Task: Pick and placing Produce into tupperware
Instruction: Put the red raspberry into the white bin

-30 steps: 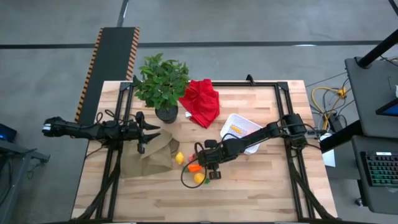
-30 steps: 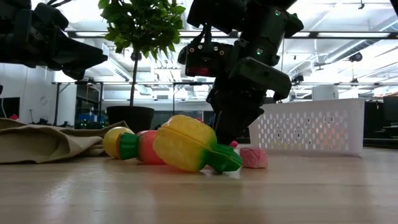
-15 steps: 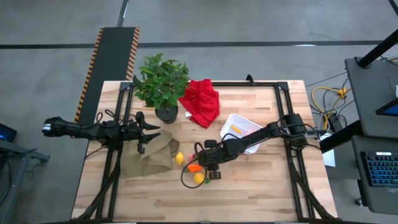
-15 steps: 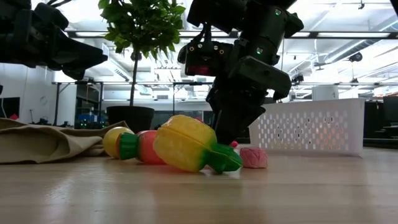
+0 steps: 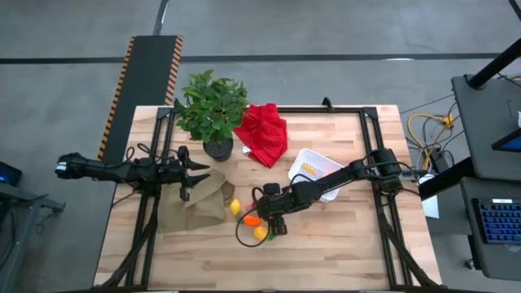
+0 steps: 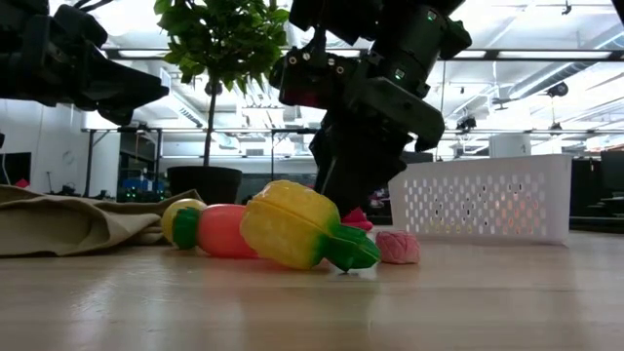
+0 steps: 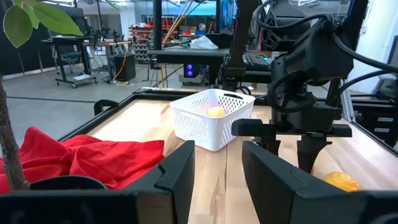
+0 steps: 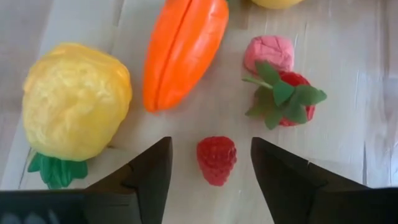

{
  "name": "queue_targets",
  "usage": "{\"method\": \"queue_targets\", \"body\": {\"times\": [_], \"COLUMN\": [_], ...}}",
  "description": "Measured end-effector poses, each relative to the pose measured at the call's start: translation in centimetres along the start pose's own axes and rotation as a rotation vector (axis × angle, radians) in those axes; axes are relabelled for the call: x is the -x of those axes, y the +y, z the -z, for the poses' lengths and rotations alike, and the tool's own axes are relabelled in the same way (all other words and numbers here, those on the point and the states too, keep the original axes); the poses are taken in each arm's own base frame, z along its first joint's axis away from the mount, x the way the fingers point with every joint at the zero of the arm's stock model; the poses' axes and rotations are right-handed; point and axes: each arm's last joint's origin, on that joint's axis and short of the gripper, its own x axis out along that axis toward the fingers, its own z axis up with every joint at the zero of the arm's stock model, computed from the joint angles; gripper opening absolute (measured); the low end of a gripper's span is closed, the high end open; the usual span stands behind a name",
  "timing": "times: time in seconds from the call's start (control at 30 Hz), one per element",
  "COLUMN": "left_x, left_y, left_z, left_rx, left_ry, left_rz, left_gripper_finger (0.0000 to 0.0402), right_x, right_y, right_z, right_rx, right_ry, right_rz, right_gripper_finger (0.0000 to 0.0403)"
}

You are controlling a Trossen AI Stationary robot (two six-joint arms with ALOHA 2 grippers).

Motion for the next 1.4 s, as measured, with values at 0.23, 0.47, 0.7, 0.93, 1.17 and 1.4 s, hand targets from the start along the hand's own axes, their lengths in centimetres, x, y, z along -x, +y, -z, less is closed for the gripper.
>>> {"method": "queue_targets", "body": {"times": [0.23, 0.47, 0.7, 0.93, 1.17, 1.4], "left_x": [0.0, 0.0, 0.0, 0.0, 0.0, 0.0], "left_y": [0.0, 0.0, 0.0, 0.0, 0.0, 0.0], "left_z": [0.0, 0.0, 0.0, 0.0, 0.0, 0.0], "left_rx": [-0.001, -0.001, -0.001, 0.000, 0.000, -0.001], "left_ry": [0.003, 0.003, 0.002, 0.002, 0.002, 0.002], "left_rz": [0.000, 0.000, 0.000, 0.000, 0.000, 0.000], "left_gripper_finger": [0.0121, 0.0121, 0.0121, 0.0121, 0.0121, 0.0121], "right_x": [-0.1, -0.2, -0.2, -1.6, -1.6, -1.5], "right_y": [0.0, 0.0, 0.0, 0.0, 0.0, 0.0], "right_z": [0.2, 0.2, 0.2, 0.7, 0.7, 0.5], "right_rx": [0.000, 0.000, -0.001, 0.001, 0.000, 0.006], "right_ry": [0.005, 0.000, 0.000, 0.026, 0.029, 0.036], "right_rz": [0.000, 0.000, -0.001, -0.002, -0.003, -0.002], "right_gripper_finger": [0.0209, 0.0190, 0.0138, 0.0100, 0.0095, 0.0090]}}
